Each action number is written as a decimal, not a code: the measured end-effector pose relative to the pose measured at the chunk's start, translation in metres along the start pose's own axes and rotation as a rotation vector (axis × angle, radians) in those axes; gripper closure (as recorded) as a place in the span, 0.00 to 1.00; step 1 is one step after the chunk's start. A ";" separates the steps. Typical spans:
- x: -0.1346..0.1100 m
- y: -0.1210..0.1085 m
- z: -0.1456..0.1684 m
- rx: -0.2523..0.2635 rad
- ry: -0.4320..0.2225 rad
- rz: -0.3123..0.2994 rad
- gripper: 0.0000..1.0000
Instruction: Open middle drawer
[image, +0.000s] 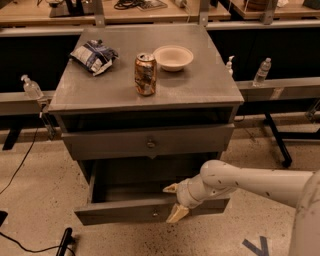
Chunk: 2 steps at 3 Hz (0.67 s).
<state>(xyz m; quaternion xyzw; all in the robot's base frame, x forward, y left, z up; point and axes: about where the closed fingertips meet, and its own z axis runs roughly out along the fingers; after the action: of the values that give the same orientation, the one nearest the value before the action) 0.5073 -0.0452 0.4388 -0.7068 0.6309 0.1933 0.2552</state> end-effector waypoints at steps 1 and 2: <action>0.003 0.007 0.010 -0.037 0.007 0.007 0.33; 0.000 0.040 0.002 -0.074 -0.001 0.036 0.33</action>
Offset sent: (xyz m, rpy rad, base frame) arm -0.0686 -0.0077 0.0001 -0.0013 0.1148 0.0152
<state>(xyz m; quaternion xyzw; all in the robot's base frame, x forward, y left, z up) 0.4676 -0.0467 0.4322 -0.7041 0.6358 0.2216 0.2257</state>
